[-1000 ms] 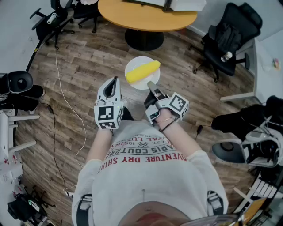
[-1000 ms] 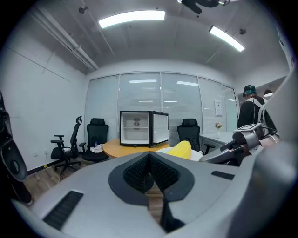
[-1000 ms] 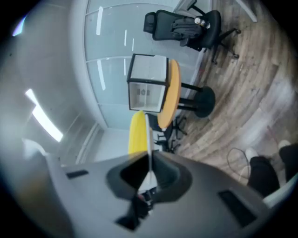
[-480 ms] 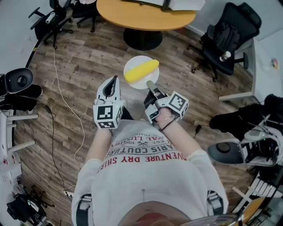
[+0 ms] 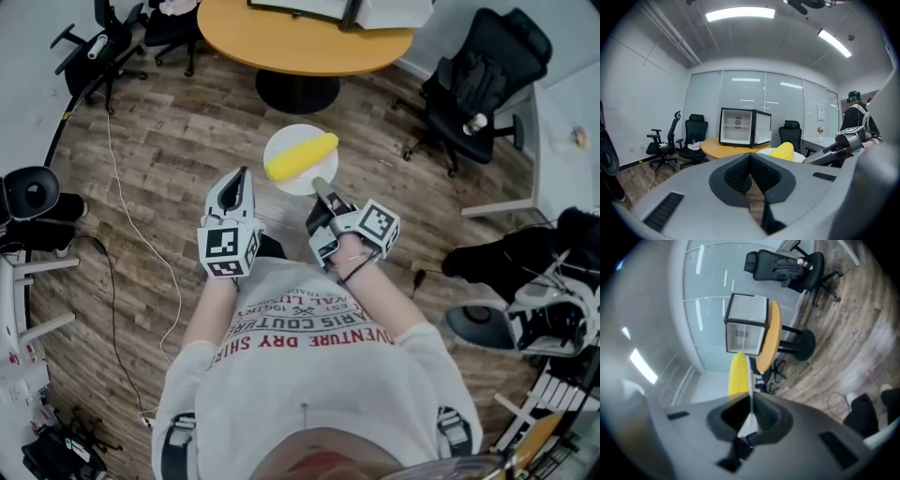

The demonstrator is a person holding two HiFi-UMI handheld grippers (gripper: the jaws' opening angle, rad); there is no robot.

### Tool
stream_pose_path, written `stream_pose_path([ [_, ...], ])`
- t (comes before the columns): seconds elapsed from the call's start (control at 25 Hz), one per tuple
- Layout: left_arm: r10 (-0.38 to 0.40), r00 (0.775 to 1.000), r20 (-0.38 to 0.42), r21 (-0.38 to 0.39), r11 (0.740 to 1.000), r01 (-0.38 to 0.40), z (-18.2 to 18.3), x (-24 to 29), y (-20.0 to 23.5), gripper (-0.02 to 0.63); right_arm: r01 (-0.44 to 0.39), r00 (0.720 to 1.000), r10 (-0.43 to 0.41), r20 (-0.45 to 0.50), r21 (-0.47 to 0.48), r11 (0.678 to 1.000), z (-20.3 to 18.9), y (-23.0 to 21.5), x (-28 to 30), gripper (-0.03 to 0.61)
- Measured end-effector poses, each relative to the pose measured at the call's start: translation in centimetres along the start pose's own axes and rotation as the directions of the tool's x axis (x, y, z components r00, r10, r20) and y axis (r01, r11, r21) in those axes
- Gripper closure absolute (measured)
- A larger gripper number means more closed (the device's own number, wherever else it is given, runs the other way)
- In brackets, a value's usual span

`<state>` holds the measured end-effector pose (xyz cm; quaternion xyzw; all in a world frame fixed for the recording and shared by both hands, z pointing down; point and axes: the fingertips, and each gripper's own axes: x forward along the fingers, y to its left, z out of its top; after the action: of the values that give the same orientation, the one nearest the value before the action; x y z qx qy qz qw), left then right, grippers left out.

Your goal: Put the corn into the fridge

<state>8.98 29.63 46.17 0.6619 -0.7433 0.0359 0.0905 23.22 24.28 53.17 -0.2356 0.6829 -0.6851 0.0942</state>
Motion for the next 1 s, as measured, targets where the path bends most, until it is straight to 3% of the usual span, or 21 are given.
stream_pose_path([
  [0.68, -0.123, 0.992, -0.005, 0.033, 0.992, 0.123, 5.6, 13.6, 13.0, 0.588, -0.001, 0.993, -0.003, 0.120, 0.034, 0.999, 4.2, 4.7, 16.5, 0.543],
  [1.0, -0.121, 0.993, -0.008, 0.021, 0.992, 0.121, 6.7, 17.3, 16.9, 0.588, 0.013, 0.992, -0.017, 0.122, 0.041, 0.999, 5.6, 5.7, 21.8, 0.543],
])
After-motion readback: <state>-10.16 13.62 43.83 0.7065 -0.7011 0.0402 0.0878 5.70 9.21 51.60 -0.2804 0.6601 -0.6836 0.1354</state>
